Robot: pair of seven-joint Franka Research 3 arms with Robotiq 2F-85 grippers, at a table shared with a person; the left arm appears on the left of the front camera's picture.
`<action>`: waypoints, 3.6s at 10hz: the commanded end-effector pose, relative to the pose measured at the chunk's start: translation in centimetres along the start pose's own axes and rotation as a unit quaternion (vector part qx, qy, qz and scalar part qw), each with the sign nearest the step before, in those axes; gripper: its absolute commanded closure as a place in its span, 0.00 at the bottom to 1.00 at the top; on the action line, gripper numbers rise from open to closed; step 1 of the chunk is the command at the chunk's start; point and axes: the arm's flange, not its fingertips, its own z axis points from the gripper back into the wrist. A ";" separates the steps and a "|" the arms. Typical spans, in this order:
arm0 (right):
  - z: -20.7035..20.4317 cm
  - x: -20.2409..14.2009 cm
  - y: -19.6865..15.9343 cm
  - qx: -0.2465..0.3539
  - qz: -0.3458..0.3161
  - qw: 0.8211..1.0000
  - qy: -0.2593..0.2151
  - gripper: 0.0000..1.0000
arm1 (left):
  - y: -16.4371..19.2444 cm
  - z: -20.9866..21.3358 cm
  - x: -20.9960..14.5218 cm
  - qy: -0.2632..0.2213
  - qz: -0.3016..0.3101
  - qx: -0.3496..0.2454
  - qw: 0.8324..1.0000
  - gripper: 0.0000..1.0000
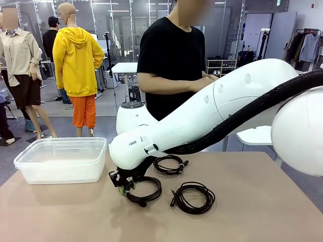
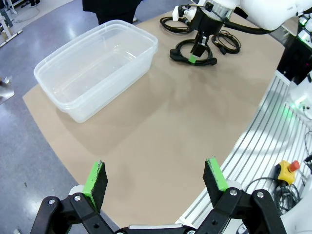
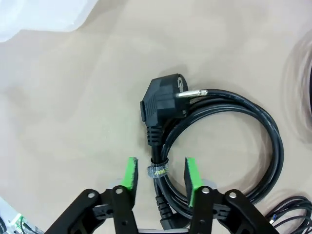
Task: Organize and store the cables.
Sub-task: Place the Power Cable into the Organizing box.
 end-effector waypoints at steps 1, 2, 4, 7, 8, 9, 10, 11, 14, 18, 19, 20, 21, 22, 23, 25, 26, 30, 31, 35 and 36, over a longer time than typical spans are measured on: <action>1.7 -0.7 -1.6 0.016 0.002 1.000 -0.019 0.00 | 0.1 0.2 -0.1 -0.006 -0.008 -0.007 1.000 0.00; 3.0 -0.9 -2.6 0.031 0.004 0.999 -0.028 0.00 | 0.1 0.2 -0.1 -0.006 -0.008 -0.007 1.000 0.00; 6.0 -1.7 -5.7 0.055 0.011 0.997 -0.054 0.00 | -0.9 -1.0 1.2 0.000 -0.016 -0.016 1.000 0.00; 10.2 -4.4 -12.5 0.092 0.052 0.991 -0.085 0.00 | -4.3 -2.9 5.0 0.016 0.022 -0.037 0.999 0.00; 11.0 -5.7 -14.4 0.100 0.067 0.987 -0.104 0.00 | -5.6 -3.5 6.2 0.022 0.062 -0.046 0.997 0.00; 11.9 -7.2 -16.9 0.110 0.077 0.982 -0.130 0.00 | -7.1 -4.4 7.5 0.040 0.083 -0.056 0.994 0.00; 12.7 -9.1 -19.1 0.125 0.103 0.976 -0.147 0.00 | -8.5 -5.4 8.6 0.063 0.082 -0.074 0.992 0.00; 13.4 -11.1 -21.2 0.110 0.130 0.972 -0.164 0.00 | -9.6 -6.7 9.8 0.101 0.089 -0.072 0.988 0.00; 14.3 -17.2 -27.2 0.115 0.184 0.948 -0.233 0.00 | -12.9 -12.2 14.4 0.142 0.165 -0.048 0.975 0.00; 15.6 -24.0 -35.1 0.171 0.214 0.921 -0.276 0.00 | -16.4 -19.4 19.0 0.189 0.215 0.005 0.958 0.00; 15.8 -25.8 -37.3 0.179 0.221 0.914 -0.289 0.00 | -16.9 -21.7 19.8 0.199 0.240 0.019 0.950 0.00; 15.7 -27.2 -39.1 0.185 0.236 0.908 -0.293 0.00 | -16.9 -23.7 20.4 0.193 0.264 0.045 0.944 0.00; 15.5 -28.4 -40.7 0.187 0.251 0.900 -0.303 0.00 | -17.0 -25.4 20.9 0.190 0.295 0.046 0.935 0.00; 15.3 -29.5 -41.6 0.186 0.258 0.895 -0.314 0.00 | -17.1 -26.7 21.4 0.183 0.309 0.052 0.932 0.00; 15.0 -30.4 -41.8 0.181 0.265 0.892 -0.319 0.00 | -17.2 -27.4 21.7 0.188 0.314 0.053 0.929 0.00; 14.5 -29.3 -41.6 0.193 0.276 0.886 -0.318 0.00 | -16.7 -27.5 21.8 0.169 0.294 0.055 0.939 0.00; 15.6 -30.5 -42.2 0.181 0.257 0.895 -0.316 0.00 | -16.9 -27.5 21.0 0.193 0.311 0.044 0.929 0.00; 15.6 -30.5 -42.2 0.181 0.257 0.895 -0.316 0.00 | -16.8 -27.7 21.1 0.188 0.310 0.041 0.931 0.00; 15.3 -30.6 -42.3 0.182 0.261 0.895 -0.314 0.00 | -16.7 -30.5 22.0 0.202 0.367 0.081 0.904 0.00; 16.4 -35.0 -44.1 0.181 0.367 0.850 -0.331 0.00 | -20.9 -36.9 25.5 0.265 0.455 0.177 0.831 0.00; 15.8 -36.4 -44.7 0.182 0.374 0.839 -0.351 0.00 | -20.7 -38.7 25.6 0.279 0.478 0.204 0.808 0.00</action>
